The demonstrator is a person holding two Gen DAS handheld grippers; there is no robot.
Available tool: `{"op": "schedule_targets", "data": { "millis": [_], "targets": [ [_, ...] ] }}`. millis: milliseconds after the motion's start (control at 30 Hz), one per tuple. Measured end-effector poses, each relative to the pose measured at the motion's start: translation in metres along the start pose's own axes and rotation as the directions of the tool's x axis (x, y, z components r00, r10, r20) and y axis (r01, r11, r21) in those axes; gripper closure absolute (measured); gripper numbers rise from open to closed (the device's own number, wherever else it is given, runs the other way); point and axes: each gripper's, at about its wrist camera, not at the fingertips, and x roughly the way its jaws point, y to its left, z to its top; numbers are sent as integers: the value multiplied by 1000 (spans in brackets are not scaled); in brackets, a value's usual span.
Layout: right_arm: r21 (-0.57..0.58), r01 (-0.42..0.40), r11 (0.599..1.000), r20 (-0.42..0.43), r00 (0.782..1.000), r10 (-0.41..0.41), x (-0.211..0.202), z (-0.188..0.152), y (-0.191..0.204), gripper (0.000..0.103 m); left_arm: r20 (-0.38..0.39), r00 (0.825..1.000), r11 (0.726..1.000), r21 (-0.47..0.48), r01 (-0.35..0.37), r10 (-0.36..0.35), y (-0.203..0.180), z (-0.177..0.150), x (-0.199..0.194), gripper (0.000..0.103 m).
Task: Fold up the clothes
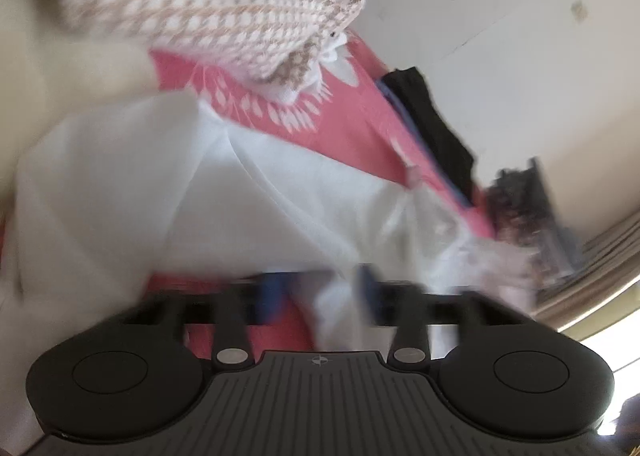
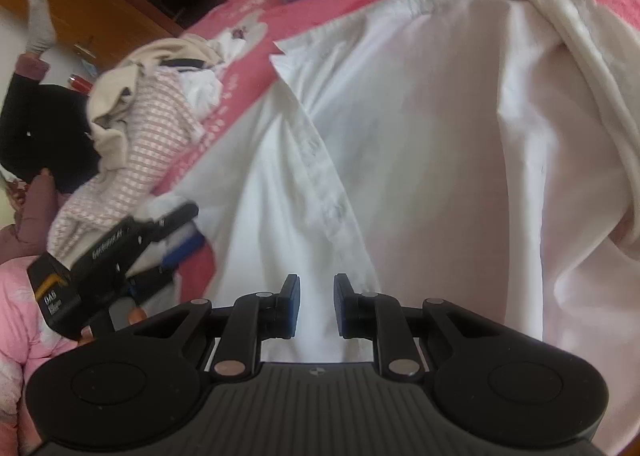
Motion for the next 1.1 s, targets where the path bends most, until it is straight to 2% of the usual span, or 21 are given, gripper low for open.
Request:
{"op": "schedule_targets", "data": {
  "millis": [67, 167, 233, 267, 333, 367, 533, 600, 667, 767, 867, 967, 1000, 1033, 1067, 1100],
  "targets": [
    [2, 17, 1000, -12, 1000, -17, 7, 4, -1, 83, 43, 999, 999, 49, -22, 20, -1, 3, 0, 103],
    [-11, 39, 999, -16, 999, -39, 12, 10, -1, 83, 157, 988, 996, 89, -12, -2, 0, 10, -18, 103],
    [-20, 61, 998, -25, 998, -62, 15, 14, -1, 83, 162, 987, 996, 93, -15, -1, 5, 13, -18, 103],
    [-21, 83, 996, -63, 994, -84, 16, 16, 0, 83, 142, 990, 995, 93, -28, 15, 8, 12, -12, 103],
    [-32, 102, 994, -57, 993, -103, 17, 22, 3, 83, 121, 992, 994, 98, -50, 38, 17, 5, -4, 103],
    [-52, 106, 993, -43, 993, -108, 18, 29, 7, 83, 114, 992, 993, 100, -58, 46, 20, 2, -1, 100],
    [-160, 112, 981, 46, 993, -106, 28, 73, 35, 83, 139, 990, 996, 86, -37, 24, 24, -2, -2, 99],
    [-204, 108, 973, 89, 992, -91, 35, 96, 48, 76, 141, 990, 997, 73, -28, 17, 26, 0, 1, 99],
    [-227, 97, 969, 110, 991, -74, 50, 118, 60, 61, 139, 990, 997, 72, -22, 12, 27, 0, 3, 98],
    [-230, 85, 970, 107, 992, -62, 80, 149, 75, 57, 142, 990, 997, 77, -19, 8, 27, 2, 4, 98],
    [-225, 119, 967, 105, 990, -97, 113, 173, 85, 56, 148, 989, 996, 86, -21, 8, 26, 0, 3, 98],
    [-274, 169, 947, 75, 985, -154, 145, 184, 91, 56, 159, 987, 995, 98, -27, 11, 26, -2, 2, 98],
    [-295, 180, 938, 72, 983, -166, 154, 183, 92, 57, 162, 987, 994, 102, -30, 13, 25, -2, 1, 98],
    [-316, 193, 929, 72, 981, -179, 161, 183, 93, 65, 165, 986, 994, 106, -31, 14, 25, -2, 1, 98],
    [-333, 210, 919, 83, 978, -193, 164, 182, 93, 88, 168, 986, 994, 108, -32, 14, 25, -3, 1, 98],
    [-333, 215, 918, 100, 976, -192, 162, 180, 91, 103, 169, 986, 994, 107, -31, 13, 25, -3, 1, 98]
  ]
}}
